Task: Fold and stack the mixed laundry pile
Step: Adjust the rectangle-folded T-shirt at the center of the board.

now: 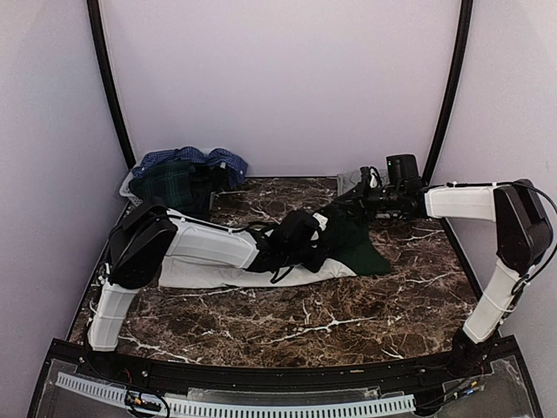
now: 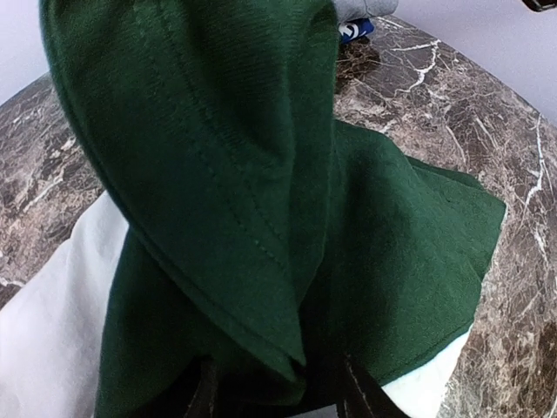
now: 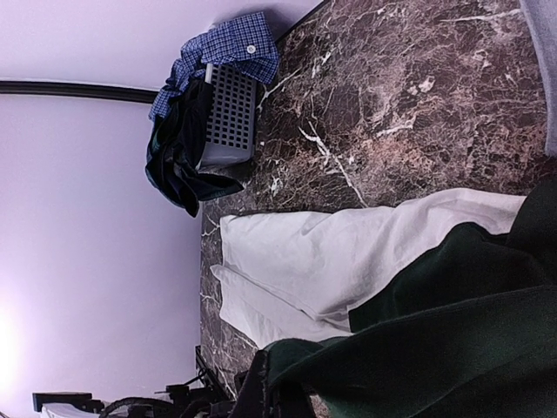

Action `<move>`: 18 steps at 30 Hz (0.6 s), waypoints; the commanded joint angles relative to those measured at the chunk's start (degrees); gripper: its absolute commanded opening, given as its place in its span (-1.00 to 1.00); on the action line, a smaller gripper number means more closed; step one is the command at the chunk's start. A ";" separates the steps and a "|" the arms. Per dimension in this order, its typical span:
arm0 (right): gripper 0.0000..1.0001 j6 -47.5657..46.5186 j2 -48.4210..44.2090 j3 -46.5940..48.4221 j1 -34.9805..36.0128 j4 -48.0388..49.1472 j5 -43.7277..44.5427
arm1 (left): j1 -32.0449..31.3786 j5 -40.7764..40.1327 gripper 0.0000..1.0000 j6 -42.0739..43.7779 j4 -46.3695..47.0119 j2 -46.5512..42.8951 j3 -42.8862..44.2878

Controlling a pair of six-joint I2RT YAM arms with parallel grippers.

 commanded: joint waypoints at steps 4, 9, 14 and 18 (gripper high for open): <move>-1.00 0.28 -0.64 0.45 -0.82 2.20 0.02 | 1.10 3.46 -0.47 -4.50 4.44 -0.13 -0.47; -1.00 0.03 -0.63 0.48 -1.17 2.05 -0.15 | 2.54 5.90 -0.91 -5.73 6.69 -0.17 -1.27; -1.00 -0.40 -0.24 0.81 -1.95 2.11 -0.48 | 4.24 6.15 -1.00 -4.92 5.37 -2.27 -1.62; -1.00 -0.78 1.17 1.91 -2.68 2.27 -1.07 | 7.11 5.45 -1.00 -3.05 3.47 -4.48 -1.55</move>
